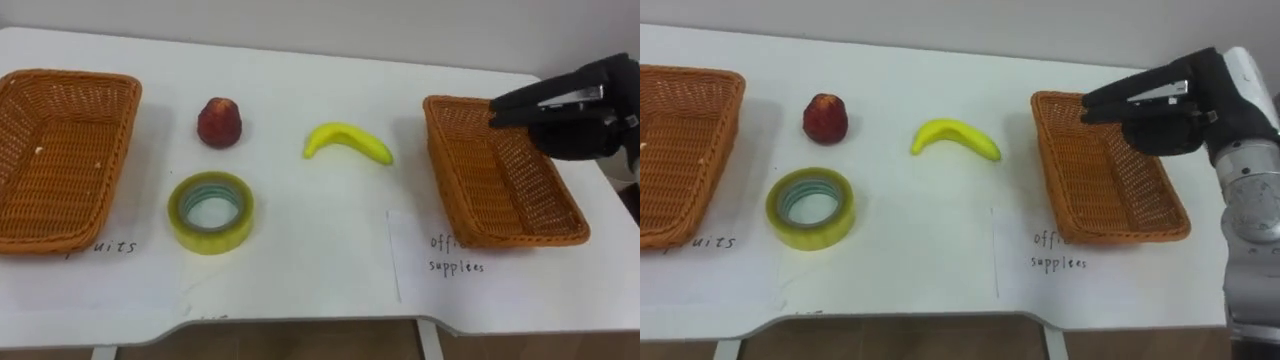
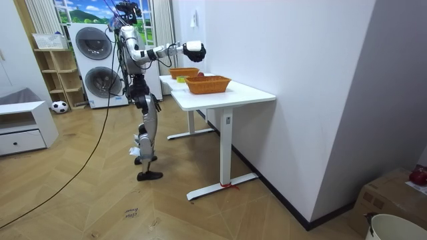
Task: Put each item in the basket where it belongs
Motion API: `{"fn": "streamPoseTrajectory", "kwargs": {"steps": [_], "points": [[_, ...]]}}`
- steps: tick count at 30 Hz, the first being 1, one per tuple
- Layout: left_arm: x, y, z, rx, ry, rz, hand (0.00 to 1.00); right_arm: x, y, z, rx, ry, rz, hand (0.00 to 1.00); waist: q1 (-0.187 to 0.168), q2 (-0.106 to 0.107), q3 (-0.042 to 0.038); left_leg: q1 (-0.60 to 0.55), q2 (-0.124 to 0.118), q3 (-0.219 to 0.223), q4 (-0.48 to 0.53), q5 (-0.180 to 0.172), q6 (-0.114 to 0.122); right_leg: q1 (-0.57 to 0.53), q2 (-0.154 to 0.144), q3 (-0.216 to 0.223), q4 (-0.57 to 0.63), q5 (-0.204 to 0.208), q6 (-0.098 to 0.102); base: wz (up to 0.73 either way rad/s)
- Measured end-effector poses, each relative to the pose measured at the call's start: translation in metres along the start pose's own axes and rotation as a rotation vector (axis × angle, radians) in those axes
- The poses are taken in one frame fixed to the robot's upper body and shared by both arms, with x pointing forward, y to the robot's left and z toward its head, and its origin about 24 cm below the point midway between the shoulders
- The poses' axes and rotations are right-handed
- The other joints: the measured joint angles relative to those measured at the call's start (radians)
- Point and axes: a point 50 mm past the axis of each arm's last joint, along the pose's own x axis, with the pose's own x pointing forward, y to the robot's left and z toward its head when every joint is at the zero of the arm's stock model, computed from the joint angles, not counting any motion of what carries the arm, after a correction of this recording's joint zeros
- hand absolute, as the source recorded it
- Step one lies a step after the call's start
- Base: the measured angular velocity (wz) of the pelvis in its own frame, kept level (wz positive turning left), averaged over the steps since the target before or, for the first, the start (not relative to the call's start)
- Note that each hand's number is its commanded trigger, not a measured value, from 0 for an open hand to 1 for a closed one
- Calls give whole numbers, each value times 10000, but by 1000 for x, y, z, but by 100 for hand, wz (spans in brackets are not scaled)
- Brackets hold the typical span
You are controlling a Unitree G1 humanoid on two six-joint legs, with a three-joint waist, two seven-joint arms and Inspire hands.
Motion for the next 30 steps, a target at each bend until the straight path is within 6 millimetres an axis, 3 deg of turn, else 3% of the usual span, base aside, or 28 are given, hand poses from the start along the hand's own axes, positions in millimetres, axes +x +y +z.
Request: {"fn": "streamPoseTrajectory", "kwargs": {"steps": [8,15,16,17,30], "points": [[-1,2,-5,-1,119,43,0,-4,9,-27,204,1050,321,100,-54,9,-20,6,1,-8,6,0,0,-5,-8,-43,-24,2,-3,1],[-3,7,-11,0,226,365,0,-22,14,-63,123,2433,477,100,-60,77,-71,13,-19,6,12,0,0,4,-42,-97,-29,2,-2,0],[-3,7,-11,-6,231,410,0,-23,16,-66,140,2594,537,69,-62,79,-69,13,-22,12,12,0,0,0,-43,-82,-29,2,-2,0],[-3,7,-11,-5,236,431,0,-24,16,-68,148,2663,560,0,-62,81,-70,13,-22,17,12,0,0,0,-42,-72,-28,2,-2,-4],[-4,8,-12,35,224,654,0,-24,18,-68,104,2639,596,0,54,108,-64,82,-13,15,-42,0,0,45,-7,-6,-14,4,-7,0]]}}
